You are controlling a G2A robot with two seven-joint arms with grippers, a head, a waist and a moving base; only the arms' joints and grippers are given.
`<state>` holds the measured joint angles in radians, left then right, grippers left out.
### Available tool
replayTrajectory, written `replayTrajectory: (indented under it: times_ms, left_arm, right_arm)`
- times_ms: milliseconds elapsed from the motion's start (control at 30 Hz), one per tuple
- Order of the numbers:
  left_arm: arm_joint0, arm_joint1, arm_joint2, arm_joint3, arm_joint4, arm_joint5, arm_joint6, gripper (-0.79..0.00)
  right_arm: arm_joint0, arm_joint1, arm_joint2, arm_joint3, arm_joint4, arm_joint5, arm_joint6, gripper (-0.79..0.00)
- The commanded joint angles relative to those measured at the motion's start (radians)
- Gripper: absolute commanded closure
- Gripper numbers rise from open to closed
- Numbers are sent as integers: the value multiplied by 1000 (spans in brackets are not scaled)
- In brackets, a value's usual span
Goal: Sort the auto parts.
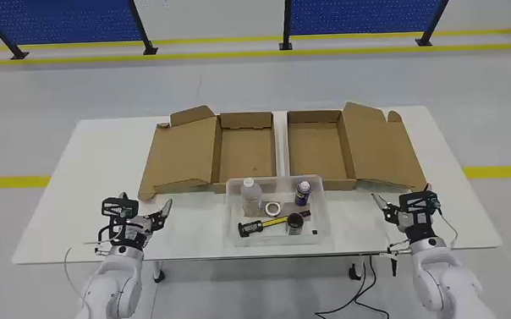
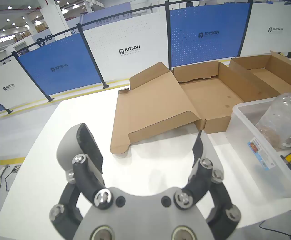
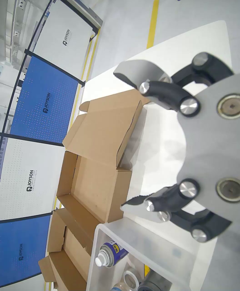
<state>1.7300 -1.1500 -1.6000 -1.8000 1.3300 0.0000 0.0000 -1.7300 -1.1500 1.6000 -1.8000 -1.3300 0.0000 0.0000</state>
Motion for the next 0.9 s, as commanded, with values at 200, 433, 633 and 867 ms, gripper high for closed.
replayTrajectory:
  times_ms: [200,433,633,867]
  left_arm:
    - [0,0,0,0,0,0,0,-785]
    - [-61,0,25,-57,40,-39,-35,-785]
    - [-136,-4,101,-121,18,-164,-61,-785]
    - [-231,-14,259,-112,45,-270,-119,-785]
  right_arm:
    - [0,0,0,0,0,0,0,-785]
    - [0,0,0,0,0,0,0,-785]
    - [0,0,0,0,0,0,0,-785]
    - [0,0,0,0,0,0,0,-785]
